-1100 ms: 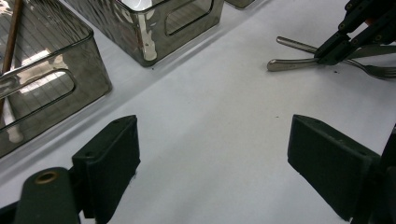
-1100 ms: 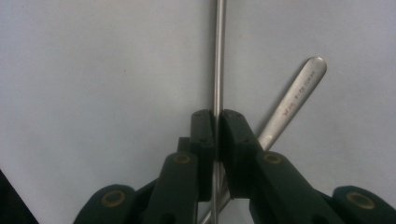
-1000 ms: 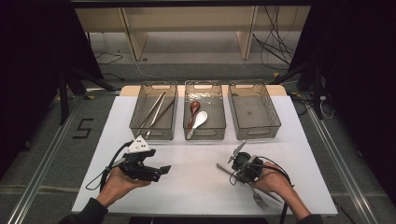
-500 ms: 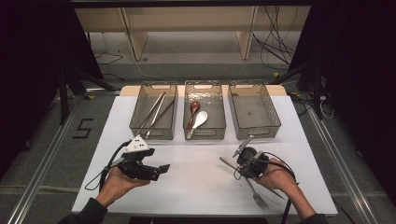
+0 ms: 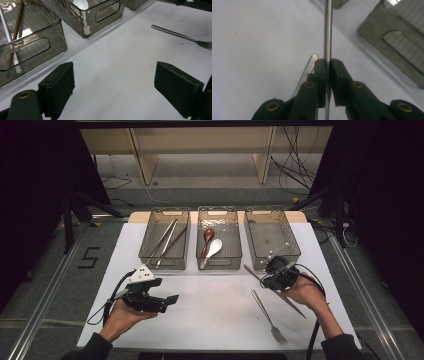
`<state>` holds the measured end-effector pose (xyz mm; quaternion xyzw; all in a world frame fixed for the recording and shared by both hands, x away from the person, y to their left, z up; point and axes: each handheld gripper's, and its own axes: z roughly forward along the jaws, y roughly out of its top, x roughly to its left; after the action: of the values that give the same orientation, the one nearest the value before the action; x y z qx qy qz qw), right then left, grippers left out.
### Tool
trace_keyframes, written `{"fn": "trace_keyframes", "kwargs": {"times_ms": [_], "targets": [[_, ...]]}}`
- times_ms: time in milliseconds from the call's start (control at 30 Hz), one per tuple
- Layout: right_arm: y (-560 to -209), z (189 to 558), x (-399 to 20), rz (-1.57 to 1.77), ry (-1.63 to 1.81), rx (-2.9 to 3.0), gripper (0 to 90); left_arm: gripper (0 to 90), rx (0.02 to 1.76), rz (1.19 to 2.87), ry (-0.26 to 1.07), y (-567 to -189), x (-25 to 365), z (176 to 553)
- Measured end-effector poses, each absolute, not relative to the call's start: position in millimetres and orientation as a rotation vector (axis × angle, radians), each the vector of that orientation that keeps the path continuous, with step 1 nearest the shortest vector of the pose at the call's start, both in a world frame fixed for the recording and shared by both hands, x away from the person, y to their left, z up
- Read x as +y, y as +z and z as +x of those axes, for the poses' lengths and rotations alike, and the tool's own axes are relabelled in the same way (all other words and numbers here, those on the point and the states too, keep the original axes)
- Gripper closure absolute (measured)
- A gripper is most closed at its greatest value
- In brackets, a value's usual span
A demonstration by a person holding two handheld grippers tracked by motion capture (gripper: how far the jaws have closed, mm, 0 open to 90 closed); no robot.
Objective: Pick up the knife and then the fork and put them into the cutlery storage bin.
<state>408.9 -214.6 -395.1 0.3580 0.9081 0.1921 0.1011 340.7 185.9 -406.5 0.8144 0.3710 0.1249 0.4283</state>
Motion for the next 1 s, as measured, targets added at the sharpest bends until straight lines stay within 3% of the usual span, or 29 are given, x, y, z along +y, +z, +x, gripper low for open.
{"fn": "trace_keyframes", "kwargs": {"times_ms": [467,1000], "targets": [[-359,468,-227,1.233,0.631,2.520,84.1,15.8,0.934,2.013,0.316,-406,191,336],[-345,516,-226,1.307,0.583,2.446,84.1,15.9,0.931,2.005,0.319,-406,192,335]]}}
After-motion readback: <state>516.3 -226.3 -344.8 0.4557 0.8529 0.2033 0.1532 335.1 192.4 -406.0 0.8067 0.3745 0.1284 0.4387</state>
